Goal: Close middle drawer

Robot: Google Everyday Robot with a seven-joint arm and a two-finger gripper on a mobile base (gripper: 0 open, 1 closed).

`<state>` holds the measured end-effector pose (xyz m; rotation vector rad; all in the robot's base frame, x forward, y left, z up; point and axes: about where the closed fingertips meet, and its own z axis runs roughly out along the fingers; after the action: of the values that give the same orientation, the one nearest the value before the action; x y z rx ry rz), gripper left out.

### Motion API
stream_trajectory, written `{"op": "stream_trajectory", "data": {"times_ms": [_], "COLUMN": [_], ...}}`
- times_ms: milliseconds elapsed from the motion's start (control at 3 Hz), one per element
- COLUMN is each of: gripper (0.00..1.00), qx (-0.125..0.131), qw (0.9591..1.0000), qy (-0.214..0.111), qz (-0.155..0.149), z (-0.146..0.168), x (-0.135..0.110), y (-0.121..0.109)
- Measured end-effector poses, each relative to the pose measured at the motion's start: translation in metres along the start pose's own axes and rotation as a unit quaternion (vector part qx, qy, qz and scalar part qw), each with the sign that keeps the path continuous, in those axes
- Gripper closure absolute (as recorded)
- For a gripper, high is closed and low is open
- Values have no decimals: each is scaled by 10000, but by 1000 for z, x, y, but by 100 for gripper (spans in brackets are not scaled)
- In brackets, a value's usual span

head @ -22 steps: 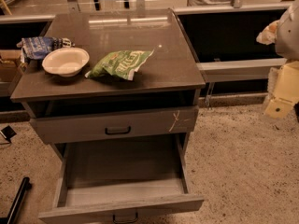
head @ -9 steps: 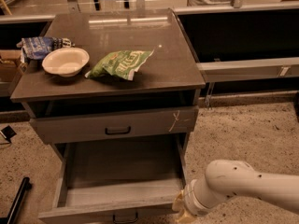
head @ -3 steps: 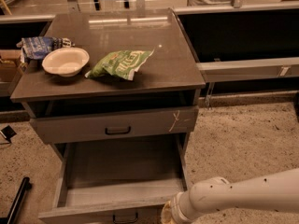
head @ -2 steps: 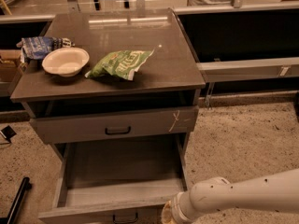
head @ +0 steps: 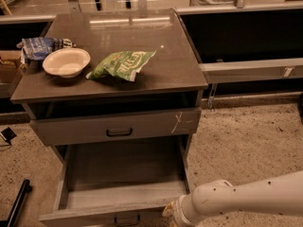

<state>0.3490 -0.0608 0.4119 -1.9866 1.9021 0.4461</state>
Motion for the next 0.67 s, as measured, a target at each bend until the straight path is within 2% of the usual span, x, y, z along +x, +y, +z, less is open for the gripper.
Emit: {"op": "stream_trajectory", "data": {"times_ms": [333, 667], "gripper": [0, 0], "qx": [-1, -1], "qw": [10000, 10000], "qy": [0, 0], "qz": [0, 0], "z": [0, 0], "x": [0, 0], "y": [0, 0]}}
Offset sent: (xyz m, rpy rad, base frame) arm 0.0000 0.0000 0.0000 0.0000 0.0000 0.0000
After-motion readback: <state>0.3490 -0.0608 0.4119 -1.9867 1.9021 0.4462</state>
